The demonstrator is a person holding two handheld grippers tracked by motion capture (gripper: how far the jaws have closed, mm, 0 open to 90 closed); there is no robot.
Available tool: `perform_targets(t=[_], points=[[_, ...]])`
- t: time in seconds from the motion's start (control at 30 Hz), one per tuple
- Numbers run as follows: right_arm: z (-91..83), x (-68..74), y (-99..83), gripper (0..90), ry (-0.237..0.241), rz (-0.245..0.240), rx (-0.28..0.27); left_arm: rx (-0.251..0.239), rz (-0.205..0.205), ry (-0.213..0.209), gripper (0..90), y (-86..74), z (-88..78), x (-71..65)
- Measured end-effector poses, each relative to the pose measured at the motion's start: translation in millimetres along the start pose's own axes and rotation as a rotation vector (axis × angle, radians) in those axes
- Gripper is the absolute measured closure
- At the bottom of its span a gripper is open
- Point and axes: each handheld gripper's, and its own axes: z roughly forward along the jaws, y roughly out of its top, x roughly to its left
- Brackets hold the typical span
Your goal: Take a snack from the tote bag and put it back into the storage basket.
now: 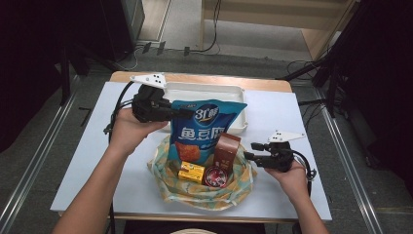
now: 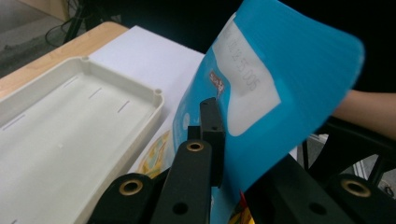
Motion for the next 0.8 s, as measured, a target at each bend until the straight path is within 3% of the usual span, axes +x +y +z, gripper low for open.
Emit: perform_targets(t=[0.27, 0.47, 0.6, 0.8], points=[[0.2, -0.2, -0.3, 49.1, 0.0, 0.0, 0.003, -0.039, 0.009, 0.013, 90.0, 22.7, -14.6, -3.8], [1.2, -0.1, -0.7, 49.1, -0.001, -0.001, 0.008, -0.048, 0.018, 0.05, 90.0, 41.4, -28.6, -7.6], [1.1, 0.2, -1.2, 49.1, -0.001, -0.001, 0.012, -0.052, 0.024, 0.081, 90.0, 57.5, -43.3, -3.0], [1.2, 0.0, -1.2, 49.1, -0.001, 0.0, 0.013, -0.05, 0.01, 0.138, 90.0, 68.7, -52.7, 12.7]])
